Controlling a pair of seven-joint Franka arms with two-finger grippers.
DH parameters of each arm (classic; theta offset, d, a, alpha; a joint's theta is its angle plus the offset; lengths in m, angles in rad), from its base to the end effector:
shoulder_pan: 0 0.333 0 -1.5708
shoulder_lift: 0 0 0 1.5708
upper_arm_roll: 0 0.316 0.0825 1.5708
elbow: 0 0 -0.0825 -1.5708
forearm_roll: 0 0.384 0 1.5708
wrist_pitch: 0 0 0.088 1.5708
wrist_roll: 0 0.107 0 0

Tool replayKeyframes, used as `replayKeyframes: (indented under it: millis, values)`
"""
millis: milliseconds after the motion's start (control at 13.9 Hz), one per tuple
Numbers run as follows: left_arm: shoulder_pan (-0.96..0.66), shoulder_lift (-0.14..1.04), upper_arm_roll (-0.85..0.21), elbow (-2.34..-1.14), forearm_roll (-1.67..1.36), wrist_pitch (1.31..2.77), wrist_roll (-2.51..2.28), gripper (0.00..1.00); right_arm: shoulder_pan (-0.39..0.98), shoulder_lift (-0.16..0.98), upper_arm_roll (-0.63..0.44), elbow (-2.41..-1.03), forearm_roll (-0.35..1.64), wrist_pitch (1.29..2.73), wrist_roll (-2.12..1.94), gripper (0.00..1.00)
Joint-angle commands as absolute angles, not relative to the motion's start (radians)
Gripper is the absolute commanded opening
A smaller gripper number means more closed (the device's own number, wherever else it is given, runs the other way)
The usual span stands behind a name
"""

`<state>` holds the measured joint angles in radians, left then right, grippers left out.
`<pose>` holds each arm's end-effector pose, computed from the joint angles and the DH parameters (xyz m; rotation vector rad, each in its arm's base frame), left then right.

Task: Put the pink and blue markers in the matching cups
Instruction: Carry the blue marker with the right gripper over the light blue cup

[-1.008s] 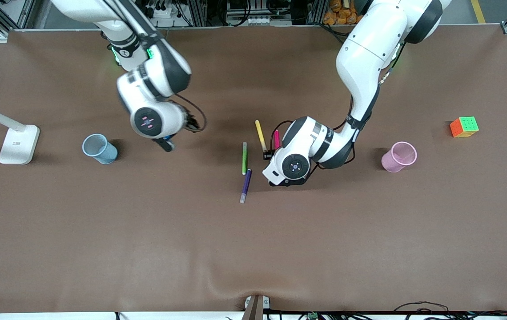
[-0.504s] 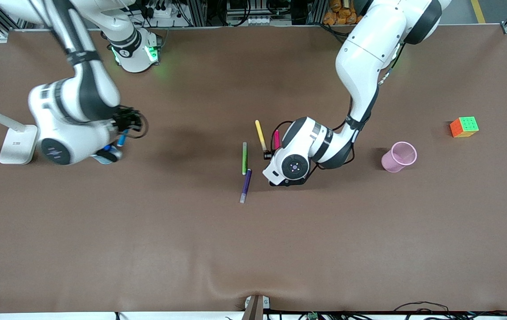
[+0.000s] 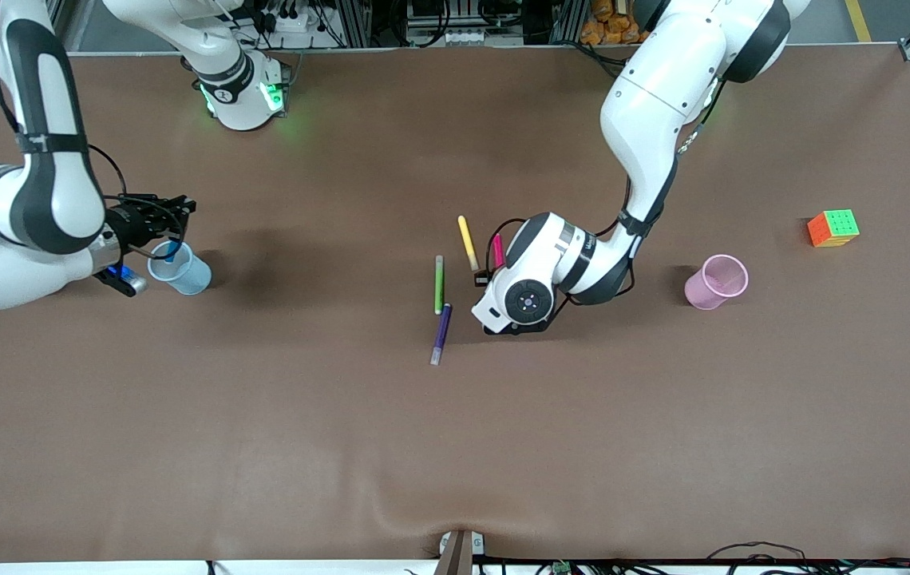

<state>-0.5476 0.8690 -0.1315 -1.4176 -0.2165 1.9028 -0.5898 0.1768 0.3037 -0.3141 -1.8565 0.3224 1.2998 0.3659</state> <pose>0.5302 -0.4300 0.1587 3.0361 0.0735 -0.7421 0.5192 -0.0236 0.3375 -2.6186 0.7880 1.2506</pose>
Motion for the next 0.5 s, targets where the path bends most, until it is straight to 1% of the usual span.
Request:
replayKeyframes:
  millis: [0, 288, 432]
  values:
    - [-0.558, 0.874, -0.124, -1.410, -0.201, 1.911, -0.604, 0.00, 0.160, 0.343, -0.354, -1.862, 0.373, 1.287, 0.321, 0.00]
    - [-0.542, 0.845, -0.120, -1.410, -0.201, 1.890, -0.609, 0.00, 0.143, 0.394, -0.371, -1.879, 0.402, 1.289, 0.291, 0.00]
    - [-0.519, 0.772, -0.089, -1.410, -0.201, 1.827, -0.611, 0.00, 0.138, 0.394, -0.379, -1.908, 0.436, 1.286, 0.279, 0.00]
